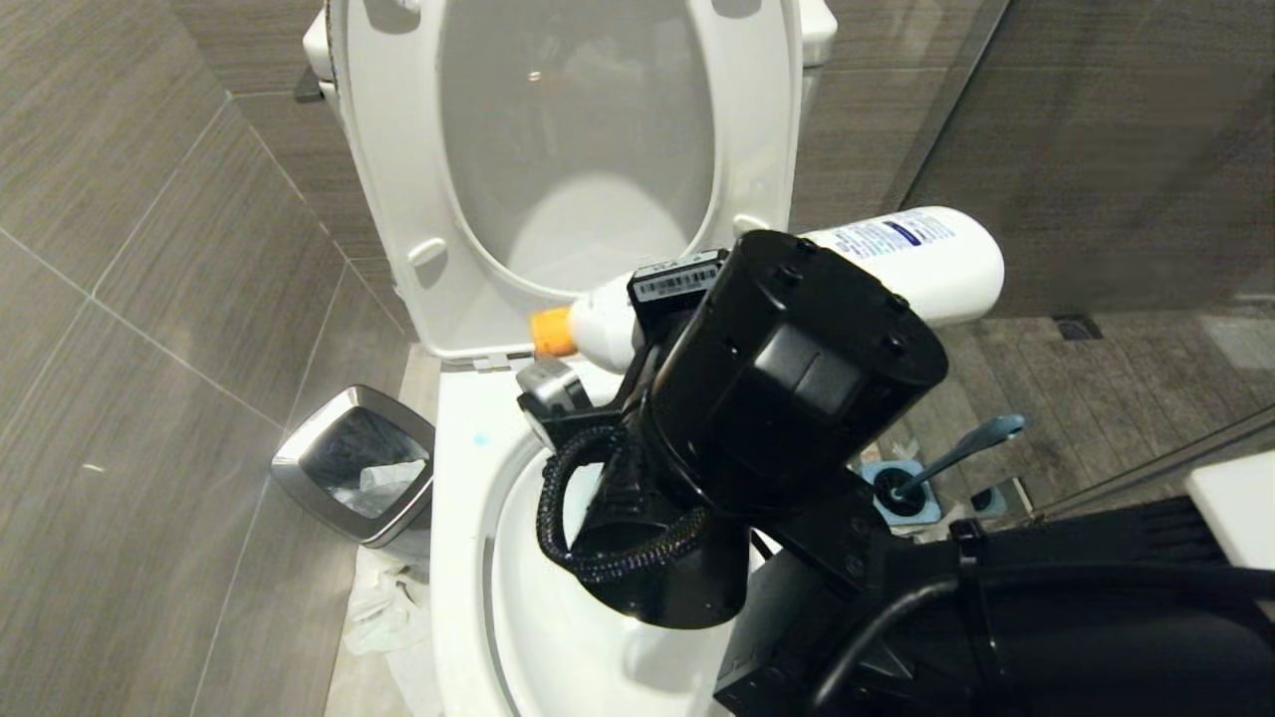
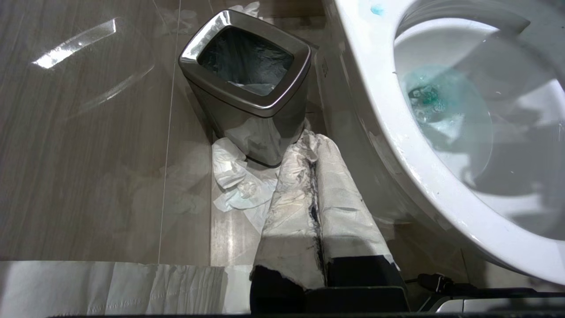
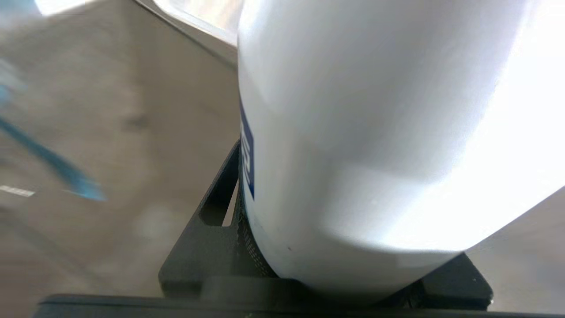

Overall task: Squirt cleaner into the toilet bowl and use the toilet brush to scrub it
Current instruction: Pour in the cleaning agent, then place the cleaning agent on the floor

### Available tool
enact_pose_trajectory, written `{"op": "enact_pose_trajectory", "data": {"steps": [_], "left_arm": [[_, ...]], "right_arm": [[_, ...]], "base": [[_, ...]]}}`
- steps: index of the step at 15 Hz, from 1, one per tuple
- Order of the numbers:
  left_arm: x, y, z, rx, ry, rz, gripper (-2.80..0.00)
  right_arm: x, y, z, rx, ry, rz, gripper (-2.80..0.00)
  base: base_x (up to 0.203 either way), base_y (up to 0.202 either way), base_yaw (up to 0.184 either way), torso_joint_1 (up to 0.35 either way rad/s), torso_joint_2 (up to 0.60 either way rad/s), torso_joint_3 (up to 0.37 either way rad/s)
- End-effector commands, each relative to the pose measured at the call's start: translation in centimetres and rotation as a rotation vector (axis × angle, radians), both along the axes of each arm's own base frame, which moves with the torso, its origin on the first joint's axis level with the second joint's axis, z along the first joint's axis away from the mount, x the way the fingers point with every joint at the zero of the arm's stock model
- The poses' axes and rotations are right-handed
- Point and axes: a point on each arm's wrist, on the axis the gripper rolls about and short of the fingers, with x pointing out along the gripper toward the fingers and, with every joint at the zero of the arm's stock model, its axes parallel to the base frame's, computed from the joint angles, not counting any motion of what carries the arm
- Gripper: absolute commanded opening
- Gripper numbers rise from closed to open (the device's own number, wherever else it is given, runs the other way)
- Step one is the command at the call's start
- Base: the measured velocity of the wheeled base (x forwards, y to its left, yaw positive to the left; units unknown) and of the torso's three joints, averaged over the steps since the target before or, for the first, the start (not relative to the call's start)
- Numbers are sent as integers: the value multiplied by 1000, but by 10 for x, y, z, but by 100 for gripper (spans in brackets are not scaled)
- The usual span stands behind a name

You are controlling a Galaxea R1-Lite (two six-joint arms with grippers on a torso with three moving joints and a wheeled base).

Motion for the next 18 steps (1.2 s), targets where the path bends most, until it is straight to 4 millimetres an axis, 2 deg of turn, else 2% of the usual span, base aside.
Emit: {"op": "enact_pose_trajectory", "data": {"steps": [1, 5, 7, 9, 13, 15, 18], "left_arm": [[0, 0, 0, 0, 0, 1, -280], [0, 0, 0, 0, 0, 1, -280], [0, 0, 0, 0, 0, 1, -280], [0, 0, 0, 0, -2, 1, -280], [0, 0, 0, 0, 0, 1, -280], [0, 0, 0, 0, 0, 1, -280], [0, 0, 0, 0, -2, 1, -280]], "right_arm": [[1, 1, 8, 188, -24, -56, -280], [3, 2, 44, 500, -86, -149, -280], [3, -6, 69, 608, -127, -159, -280], [6, -24, 88, 675, -162, -182, -280], [5, -37, 102, 758, -202, -186, -280], [2, -43, 117, 850, -243, -181, -280], [2, -66, 138, 965, -311, -198, -280]], "base": [[0, 0, 0, 0, 0, 0], [0, 0, 0, 0, 0, 0], [0, 0, 0, 0, 0, 0], [0, 0, 0, 0, 0, 0], [0, 0, 0, 0, 0, 0], [0, 0, 0, 0, 0, 0], [0, 0, 0, 0, 0, 0]]}}
